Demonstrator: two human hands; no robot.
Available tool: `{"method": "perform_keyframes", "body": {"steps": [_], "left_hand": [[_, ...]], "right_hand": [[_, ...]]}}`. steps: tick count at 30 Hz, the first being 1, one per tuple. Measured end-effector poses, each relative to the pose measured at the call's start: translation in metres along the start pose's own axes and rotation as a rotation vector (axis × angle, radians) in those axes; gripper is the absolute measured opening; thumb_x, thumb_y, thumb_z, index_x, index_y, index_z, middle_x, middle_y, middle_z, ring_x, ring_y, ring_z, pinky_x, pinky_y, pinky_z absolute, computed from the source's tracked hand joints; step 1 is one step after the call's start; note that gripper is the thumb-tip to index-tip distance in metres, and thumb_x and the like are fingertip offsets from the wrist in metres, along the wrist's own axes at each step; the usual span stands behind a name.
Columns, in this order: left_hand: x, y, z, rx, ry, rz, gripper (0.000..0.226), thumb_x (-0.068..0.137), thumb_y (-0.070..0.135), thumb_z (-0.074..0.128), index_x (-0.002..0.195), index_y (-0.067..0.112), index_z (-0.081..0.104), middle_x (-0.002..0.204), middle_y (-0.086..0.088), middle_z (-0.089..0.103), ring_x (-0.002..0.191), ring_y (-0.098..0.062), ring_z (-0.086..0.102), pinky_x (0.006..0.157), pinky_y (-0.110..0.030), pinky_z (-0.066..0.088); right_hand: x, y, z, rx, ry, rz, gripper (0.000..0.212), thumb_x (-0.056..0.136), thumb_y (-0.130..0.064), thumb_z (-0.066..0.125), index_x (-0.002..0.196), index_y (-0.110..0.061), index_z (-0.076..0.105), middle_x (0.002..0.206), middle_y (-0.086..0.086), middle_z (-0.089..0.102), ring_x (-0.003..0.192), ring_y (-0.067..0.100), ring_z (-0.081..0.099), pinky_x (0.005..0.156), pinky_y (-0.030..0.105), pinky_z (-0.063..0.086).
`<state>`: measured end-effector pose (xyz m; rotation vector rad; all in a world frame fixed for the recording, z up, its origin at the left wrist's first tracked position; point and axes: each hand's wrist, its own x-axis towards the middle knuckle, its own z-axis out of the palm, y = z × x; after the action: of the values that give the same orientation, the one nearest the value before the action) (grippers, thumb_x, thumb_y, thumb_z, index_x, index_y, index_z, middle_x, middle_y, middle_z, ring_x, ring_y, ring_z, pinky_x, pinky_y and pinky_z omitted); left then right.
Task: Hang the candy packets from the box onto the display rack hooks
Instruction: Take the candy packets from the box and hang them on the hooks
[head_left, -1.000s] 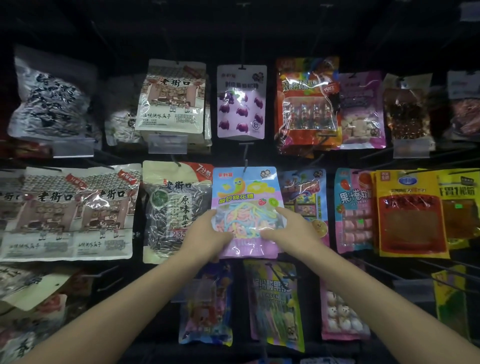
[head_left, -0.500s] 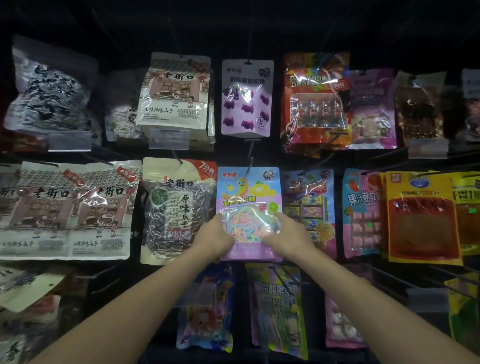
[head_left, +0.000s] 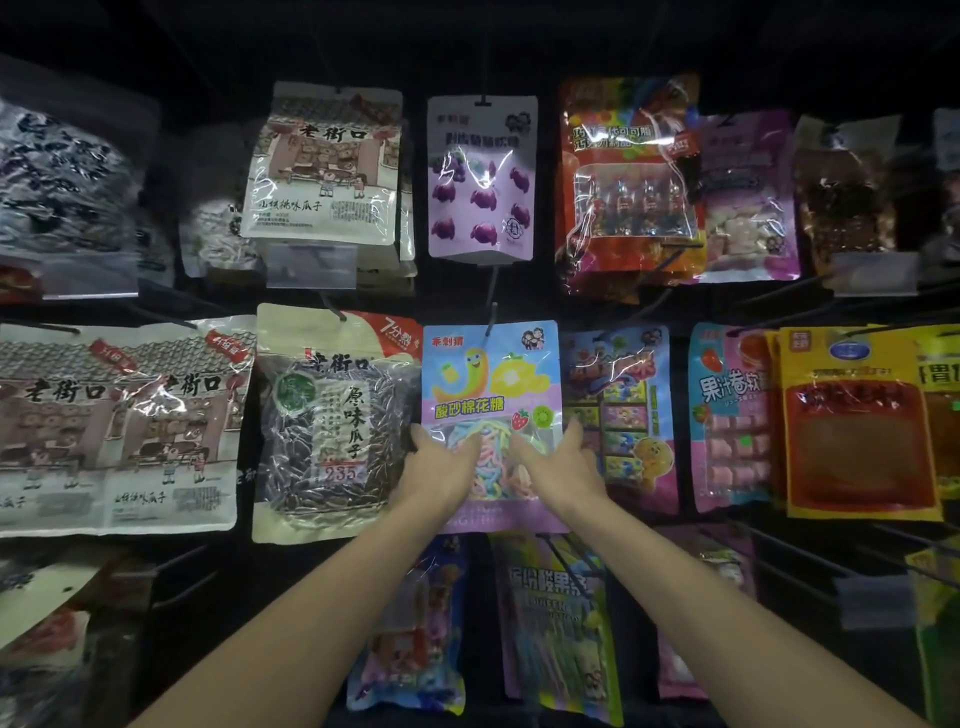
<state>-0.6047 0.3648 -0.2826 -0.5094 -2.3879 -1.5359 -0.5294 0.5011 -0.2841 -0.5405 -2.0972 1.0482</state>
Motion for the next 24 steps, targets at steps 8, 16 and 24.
{"method": "perform_keyframes", "body": {"steps": [8, 16, 24], "left_hand": [[0.019, -0.003, 0.007, -0.19, 0.022, -0.038, 0.094, 0.082, 0.071, 0.073, 0.144, 0.008, 0.041, 0.115, -0.006, 0.064, 0.106, -0.032, 0.064, 0.1, -0.042, 0.052], [0.055, -0.027, 0.031, -0.298, -0.002, 0.004, 0.144, 0.044, 0.106, 0.06, 0.155, 0.026, 0.015, 0.143, -0.004, 0.062, 0.123, -0.035, 0.066, 0.113, -0.064, 0.041], [0.036, -0.009, 0.029, -0.404, -0.081, 0.036, 0.114, 0.084, 0.073, 0.068, 0.157, 0.014, 0.004, 0.131, -0.01, 0.062, 0.109, -0.035, 0.07, 0.101, -0.063, 0.054]], "right_hand": [[0.034, 0.006, 0.027, 0.329, -0.009, 0.022, 0.116, 0.089, -0.067, 0.07, 0.169, -0.022, -0.002, 0.173, 0.016, 0.018, 0.156, 0.04, 0.028, 0.124, 0.054, 0.031], [0.056, 0.012, 0.031, 0.431, -0.089, -0.039, 0.123, 0.073, -0.078, 0.07, 0.165, -0.02, 0.013, 0.169, 0.01, 0.025, 0.151, 0.035, 0.036, 0.122, 0.057, 0.035], [0.063, 0.018, 0.035, 0.385, -0.016, -0.156, 0.095, 0.097, -0.061, 0.063, 0.165, -0.014, 0.015, 0.168, 0.008, 0.022, 0.155, 0.028, 0.03, 0.124, 0.05, 0.032]]}}
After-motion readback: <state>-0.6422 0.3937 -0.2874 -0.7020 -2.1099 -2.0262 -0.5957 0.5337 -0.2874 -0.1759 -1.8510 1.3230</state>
